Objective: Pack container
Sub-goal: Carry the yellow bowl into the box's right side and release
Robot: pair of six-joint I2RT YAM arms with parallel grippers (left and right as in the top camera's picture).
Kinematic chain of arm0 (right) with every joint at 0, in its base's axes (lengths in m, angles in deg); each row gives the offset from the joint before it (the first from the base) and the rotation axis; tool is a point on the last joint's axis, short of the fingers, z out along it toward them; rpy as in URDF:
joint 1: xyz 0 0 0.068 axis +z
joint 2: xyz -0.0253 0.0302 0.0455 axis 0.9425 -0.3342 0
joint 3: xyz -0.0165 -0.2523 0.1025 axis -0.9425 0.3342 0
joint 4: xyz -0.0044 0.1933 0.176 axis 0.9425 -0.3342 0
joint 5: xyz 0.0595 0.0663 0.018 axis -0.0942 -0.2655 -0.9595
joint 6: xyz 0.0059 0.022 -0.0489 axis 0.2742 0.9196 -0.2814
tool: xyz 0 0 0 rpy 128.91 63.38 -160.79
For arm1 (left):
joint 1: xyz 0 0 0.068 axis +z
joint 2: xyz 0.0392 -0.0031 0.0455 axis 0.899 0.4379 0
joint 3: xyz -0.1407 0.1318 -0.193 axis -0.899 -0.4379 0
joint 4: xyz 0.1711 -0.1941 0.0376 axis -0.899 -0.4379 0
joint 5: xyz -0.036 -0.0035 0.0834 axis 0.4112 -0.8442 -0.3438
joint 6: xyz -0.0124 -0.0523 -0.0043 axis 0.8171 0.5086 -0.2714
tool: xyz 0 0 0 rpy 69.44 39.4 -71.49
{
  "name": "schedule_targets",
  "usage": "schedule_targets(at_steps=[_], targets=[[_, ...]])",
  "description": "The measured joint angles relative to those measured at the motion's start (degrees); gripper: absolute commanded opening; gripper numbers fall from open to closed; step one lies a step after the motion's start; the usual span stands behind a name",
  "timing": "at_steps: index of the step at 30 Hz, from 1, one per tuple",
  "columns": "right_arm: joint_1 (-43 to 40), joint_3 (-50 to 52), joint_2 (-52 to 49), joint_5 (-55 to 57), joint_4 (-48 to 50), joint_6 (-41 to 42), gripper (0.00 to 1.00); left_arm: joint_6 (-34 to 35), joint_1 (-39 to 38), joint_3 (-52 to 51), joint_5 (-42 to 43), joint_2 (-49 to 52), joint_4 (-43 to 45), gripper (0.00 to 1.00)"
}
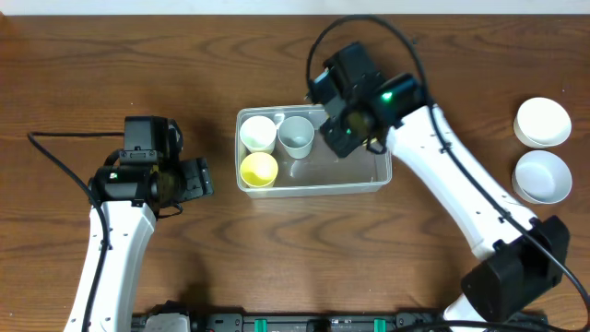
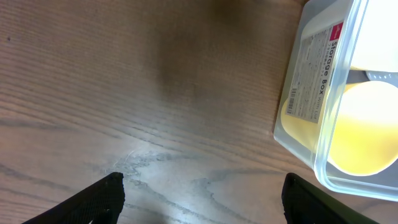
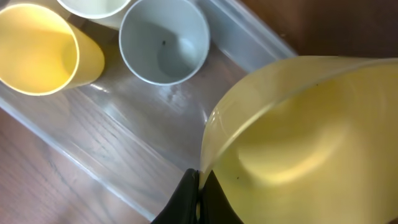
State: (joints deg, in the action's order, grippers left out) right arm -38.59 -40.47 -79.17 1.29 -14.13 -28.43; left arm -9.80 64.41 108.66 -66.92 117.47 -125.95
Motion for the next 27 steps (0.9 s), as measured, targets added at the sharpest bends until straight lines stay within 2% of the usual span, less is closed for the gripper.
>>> schedule_targets(at_steps=[9, 18, 23, 27], targets=[[0.26, 10.29, -0.04, 0.9, 10.29, 0.39, 0.02, 0.0, 0.0, 0.0, 0.0, 0.0, -0.02, 0.81], [-0.04, 12.0, -1.27, 1.29, 12.81, 0.42, 0.06, 0.0, 0.0, 0.0, 0.02, 0.0, -0.02, 0.81], [-0.04, 12.22, -3.87, 1.31, 13.03, 0.57, 0.11, 0.0, 0.0, 0.0, 0.02, 0.0, -0.15, 0.81], [-0.04, 12.57, -4.63, 1.84, 13.62, 0.79, 0.19, 0.0, 0.0, 0.0, 0.02, 0.0, -0.17, 0.81]])
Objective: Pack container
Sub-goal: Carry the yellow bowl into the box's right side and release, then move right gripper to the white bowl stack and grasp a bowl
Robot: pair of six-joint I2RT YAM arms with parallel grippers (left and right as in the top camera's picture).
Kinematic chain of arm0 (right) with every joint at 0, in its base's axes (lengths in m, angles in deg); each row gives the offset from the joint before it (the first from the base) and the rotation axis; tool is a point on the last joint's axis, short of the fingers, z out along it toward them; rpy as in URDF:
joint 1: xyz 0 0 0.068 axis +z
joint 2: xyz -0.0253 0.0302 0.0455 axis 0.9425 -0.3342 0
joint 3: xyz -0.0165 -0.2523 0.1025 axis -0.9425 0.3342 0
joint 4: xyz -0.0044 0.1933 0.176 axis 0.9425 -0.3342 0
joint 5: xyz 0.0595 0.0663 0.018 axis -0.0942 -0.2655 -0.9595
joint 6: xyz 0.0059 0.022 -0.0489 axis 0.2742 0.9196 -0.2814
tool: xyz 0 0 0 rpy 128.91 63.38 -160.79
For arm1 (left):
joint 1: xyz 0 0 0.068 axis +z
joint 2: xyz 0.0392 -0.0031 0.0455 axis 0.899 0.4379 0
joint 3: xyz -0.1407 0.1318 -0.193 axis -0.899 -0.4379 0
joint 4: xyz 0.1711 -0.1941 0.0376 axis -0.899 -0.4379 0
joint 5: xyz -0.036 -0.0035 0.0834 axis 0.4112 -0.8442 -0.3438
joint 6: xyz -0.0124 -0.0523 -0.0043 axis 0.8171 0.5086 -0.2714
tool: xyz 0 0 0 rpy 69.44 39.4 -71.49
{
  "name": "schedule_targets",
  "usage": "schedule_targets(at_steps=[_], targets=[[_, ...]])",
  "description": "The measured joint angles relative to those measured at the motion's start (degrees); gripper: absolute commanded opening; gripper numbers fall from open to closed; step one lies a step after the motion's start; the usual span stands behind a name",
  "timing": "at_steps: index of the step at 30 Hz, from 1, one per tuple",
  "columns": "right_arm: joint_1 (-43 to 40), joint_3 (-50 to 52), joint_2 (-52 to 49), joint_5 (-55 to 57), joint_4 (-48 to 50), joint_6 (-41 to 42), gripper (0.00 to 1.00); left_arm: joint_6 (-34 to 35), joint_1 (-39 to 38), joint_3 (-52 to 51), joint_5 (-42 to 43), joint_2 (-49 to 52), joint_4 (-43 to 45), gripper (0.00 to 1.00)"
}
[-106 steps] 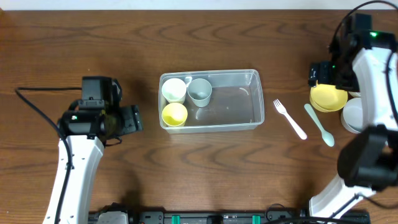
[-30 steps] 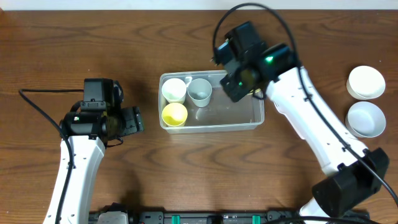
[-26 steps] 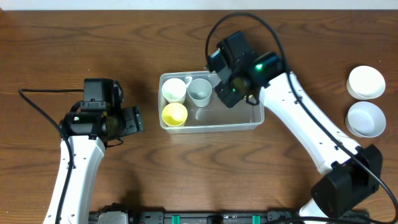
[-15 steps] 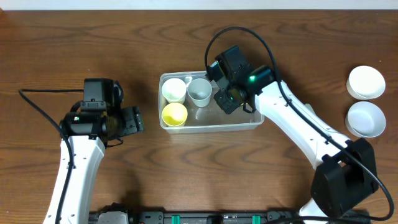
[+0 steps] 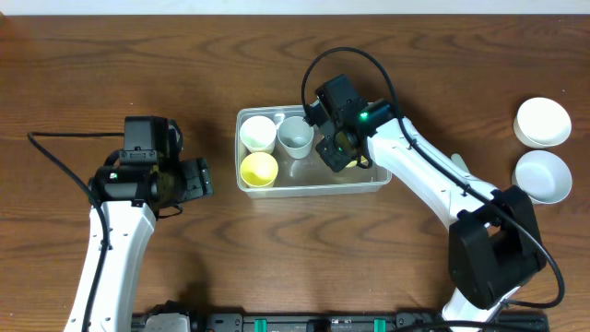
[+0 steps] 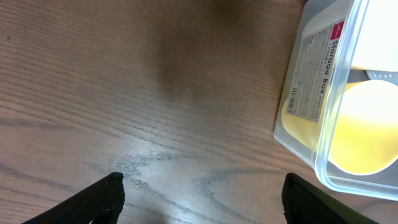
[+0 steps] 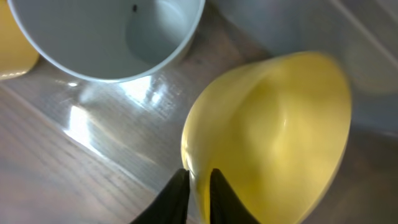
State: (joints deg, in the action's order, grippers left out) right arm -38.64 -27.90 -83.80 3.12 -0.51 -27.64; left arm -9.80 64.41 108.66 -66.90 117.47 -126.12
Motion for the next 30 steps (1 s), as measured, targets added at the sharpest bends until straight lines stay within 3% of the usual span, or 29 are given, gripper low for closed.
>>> schedule_targets(at_steps=[2, 5, 8, 10, 19, 23, 30], targets=[[0.0, -0.02, 0.0, 0.63, 0.17, 0.07, 0.22, 0.0, 0.0, 0.0, 0.0, 0.0, 0.0, 0.81], [0.0, -0.02, 0.0, 1.49, 0.13, 0.17, 0.37, 0.0, 0.0, 0.0, 0.0, 0.0, 0.0, 0.81], [0.0, -0.02, 0.0, 2.14, 0.13, 0.28, 0.43, 0.0, 0.0, 0.0, 0.0, 0.0, -0.02, 0.81], [0.0, -0.02, 0.0, 2.36, 0.13, 0.33, 0.52, 0.0, 0.0, 0.0, 0.0, 0.0, -0.04, 0.81], [-2.6, -5.88, 3.48, 7.15, -4.7, 7.58, 0.7, 0.0, 0.0, 0.0, 0.0, 0.0, -0.11, 0.81], [-10.93, -13.57, 11.32, 9.94, -8.7, 16.52, 0.73, 0.0, 0.0, 0.0, 0.0, 0.0, -0.15, 0.81], [-37.62, -16.94, 20.98, 11.85, -20.02, 31.5, 0.78, 0.0, 0.0, 0.0, 0.0, 0.0, -0.17, 0.81]])
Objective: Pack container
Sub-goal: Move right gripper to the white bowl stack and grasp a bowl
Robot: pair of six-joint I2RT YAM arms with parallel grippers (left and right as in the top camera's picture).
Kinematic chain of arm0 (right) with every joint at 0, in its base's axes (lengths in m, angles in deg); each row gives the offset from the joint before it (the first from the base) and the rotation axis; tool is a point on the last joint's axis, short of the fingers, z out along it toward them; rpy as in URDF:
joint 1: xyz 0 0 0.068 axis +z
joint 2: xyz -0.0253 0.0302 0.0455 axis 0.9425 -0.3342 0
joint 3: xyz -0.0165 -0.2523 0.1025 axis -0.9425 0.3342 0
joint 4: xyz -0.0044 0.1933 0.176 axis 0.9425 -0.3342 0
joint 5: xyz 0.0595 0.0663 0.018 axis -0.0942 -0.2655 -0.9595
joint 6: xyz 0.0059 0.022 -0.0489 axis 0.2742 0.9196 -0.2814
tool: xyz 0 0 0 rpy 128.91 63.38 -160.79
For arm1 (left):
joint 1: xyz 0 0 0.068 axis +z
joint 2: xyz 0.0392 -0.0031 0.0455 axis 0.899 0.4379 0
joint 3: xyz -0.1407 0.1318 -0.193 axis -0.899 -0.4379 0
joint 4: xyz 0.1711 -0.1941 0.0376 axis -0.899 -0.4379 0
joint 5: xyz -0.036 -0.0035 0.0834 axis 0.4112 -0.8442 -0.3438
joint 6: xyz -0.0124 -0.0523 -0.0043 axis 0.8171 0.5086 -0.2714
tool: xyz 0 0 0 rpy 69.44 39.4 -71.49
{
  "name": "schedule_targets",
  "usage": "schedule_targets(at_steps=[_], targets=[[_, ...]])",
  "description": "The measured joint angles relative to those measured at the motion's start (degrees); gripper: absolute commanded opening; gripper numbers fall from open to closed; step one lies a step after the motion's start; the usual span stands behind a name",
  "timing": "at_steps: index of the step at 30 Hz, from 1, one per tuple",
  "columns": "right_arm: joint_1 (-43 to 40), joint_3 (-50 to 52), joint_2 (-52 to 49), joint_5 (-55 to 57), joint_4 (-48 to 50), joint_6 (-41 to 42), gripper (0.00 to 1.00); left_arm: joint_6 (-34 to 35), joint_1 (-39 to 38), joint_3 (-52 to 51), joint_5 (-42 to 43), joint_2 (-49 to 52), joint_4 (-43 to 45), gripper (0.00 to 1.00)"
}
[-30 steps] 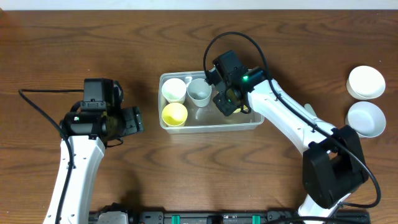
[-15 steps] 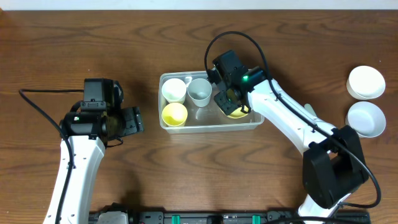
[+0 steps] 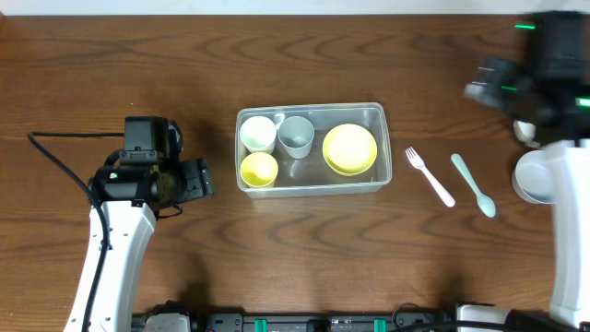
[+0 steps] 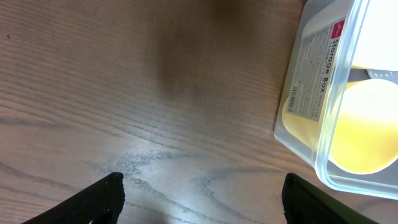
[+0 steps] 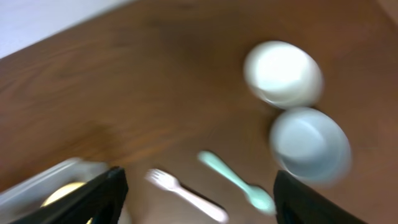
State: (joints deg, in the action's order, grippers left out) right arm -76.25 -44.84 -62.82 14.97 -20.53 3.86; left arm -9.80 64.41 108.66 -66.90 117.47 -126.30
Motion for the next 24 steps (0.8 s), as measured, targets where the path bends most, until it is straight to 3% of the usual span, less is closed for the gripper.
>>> schedule_targets(at_steps=[5, 10, 24], targets=[[-12.94, 3.26, -4.44, -1.88, -0.85, 3.26, 0.78, 0.0, 0.0, 0.0, 0.0, 0.0, 0.02, 0.81], [-20.41, 7.91, -10.95, -2.67, 0.0, 4.0, 0.79, 0.0, 0.0, 0.0, 0.0, 0.0, 0.02, 0.81], [-21.99, 13.4, -27.61, -5.31, 6.58, 1.07, 0.77, 0.0, 0.0, 0.0, 0.0, 0.0, 0.02, 0.81]])
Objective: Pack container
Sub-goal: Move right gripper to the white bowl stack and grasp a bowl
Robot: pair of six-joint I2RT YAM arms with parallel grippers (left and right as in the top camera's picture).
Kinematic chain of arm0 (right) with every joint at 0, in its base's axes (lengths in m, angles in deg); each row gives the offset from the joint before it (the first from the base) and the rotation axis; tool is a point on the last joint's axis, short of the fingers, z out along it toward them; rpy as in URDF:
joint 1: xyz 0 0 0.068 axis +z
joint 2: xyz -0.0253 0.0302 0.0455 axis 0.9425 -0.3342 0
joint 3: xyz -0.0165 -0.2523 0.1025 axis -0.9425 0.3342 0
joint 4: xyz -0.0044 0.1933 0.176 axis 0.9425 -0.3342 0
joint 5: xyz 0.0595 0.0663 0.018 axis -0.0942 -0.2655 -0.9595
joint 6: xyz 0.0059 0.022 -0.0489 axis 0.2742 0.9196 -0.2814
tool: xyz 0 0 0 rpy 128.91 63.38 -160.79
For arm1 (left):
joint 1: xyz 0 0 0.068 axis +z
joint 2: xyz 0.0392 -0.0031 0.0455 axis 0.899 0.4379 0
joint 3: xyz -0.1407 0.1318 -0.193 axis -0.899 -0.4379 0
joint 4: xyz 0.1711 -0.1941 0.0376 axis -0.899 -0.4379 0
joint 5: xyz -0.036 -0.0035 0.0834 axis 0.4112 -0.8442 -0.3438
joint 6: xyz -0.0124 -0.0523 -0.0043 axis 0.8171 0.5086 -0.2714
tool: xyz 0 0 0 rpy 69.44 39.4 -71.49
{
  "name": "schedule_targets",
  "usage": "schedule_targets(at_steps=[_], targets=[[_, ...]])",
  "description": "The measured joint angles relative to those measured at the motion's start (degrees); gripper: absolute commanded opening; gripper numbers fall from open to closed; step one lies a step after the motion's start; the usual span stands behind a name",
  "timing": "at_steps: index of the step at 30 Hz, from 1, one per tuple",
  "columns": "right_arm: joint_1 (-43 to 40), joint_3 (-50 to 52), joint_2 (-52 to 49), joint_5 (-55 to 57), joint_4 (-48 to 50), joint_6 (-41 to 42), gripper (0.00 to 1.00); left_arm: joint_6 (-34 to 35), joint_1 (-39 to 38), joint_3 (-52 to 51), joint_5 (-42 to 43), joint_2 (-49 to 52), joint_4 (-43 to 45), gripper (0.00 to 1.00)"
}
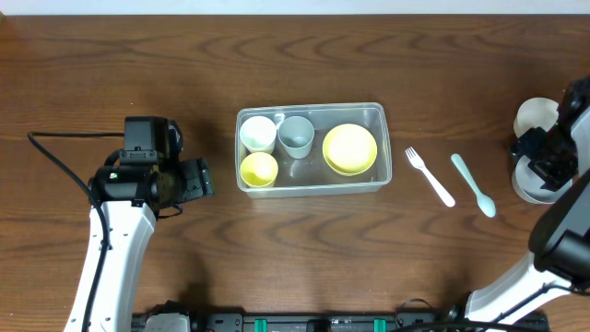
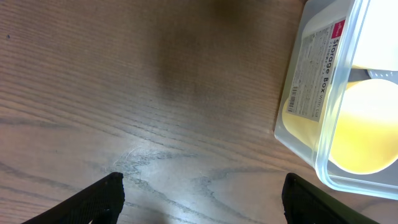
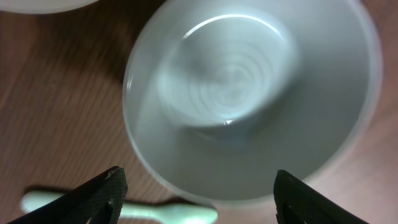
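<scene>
The clear storage container point(image 1: 313, 189) holds a white cup point(image 1: 258, 134), a grey cup point(image 1: 296, 136), a yellow cup point(image 1: 259, 169) and a yellow bowl point(image 1: 349, 149). My right gripper point(image 1: 551, 159) hangs open close over the pale blue bowl point(image 3: 249, 99) at the table's right edge, with nothing between its fingers. A white bowl point(image 1: 535, 115) sits just behind it. A pink-white fork point(image 1: 430, 177) and a teal spoon point(image 1: 473, 184) lie between container and bowls. My left gripper point(image 2: 202, 199) is open above bare wood, left of the container point(image 2: 311, 93).
The teal spoon point(image 3: 124, 210) lies right beside the pale blue bowl's rim. The two bowls stand close to the table's right edge. Bare wood stretches left of the container and along the front.
My right gripper was high at the far right with both bowls seen from afar; now it is low and open right above the pale blue bowl. The left arm has not moved.
My right gripper held the yellow bowl above the container's right half, then had it low inside the container. After that the bowl lay in the container and the gripper was open at the far right. Now it hovers over the pale blue bowl.
</scene>
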State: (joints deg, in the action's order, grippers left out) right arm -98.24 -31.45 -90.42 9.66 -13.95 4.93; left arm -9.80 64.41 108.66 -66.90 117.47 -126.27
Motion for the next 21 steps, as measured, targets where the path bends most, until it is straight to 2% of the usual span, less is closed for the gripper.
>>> schedule_targets(at_steps=[3, 6, 9, 12, 14, 19, 21], targets=[[0.02, 0.0, -2.54, -0.68, 0.85, -0.9, 0.74, 0.0, 0.0, 0.0, 0.0, 0.0, 0.0, 0.81], [0.04, 0.04, -4.0, -1.05, 1.27, -1.81, 0.65, 0.0, 0.0, 0.0, 0.0, 0.0, 0.0, 0.81], [0.48, 0.11, -4.59, -1.14, 1.73, -2.38, 0.54, 0.0, 0.0, 0.0, 0.0, 0.0, 0.0, 0.81], [1.36, 0.11, -4.59, -1.36, 1.79, -2.97, 0.31, 0.0, 0.0, 0.0, 0.0, 0.0, 0.0, 0.81], [1.81, 0.11, -4.59, -1.53, 1.95, -3.13, 0.21, 0.0, 0.0, 0.0, 0.0, 0.0, 0.0, 0.81], [2.36, 0.11, -4.59, -1.7, 2.1, -3.19, 0.01, 0.0, 0.0, 0.0, 0.0, 0.0, 0.0, 0.81], [2.45, 0.11, -4.59, -1.4, 1.84, -3.15, 0.01, 0.0, 0.0, 0.0, 0.0, 0.0, 0.0, 0.81]])
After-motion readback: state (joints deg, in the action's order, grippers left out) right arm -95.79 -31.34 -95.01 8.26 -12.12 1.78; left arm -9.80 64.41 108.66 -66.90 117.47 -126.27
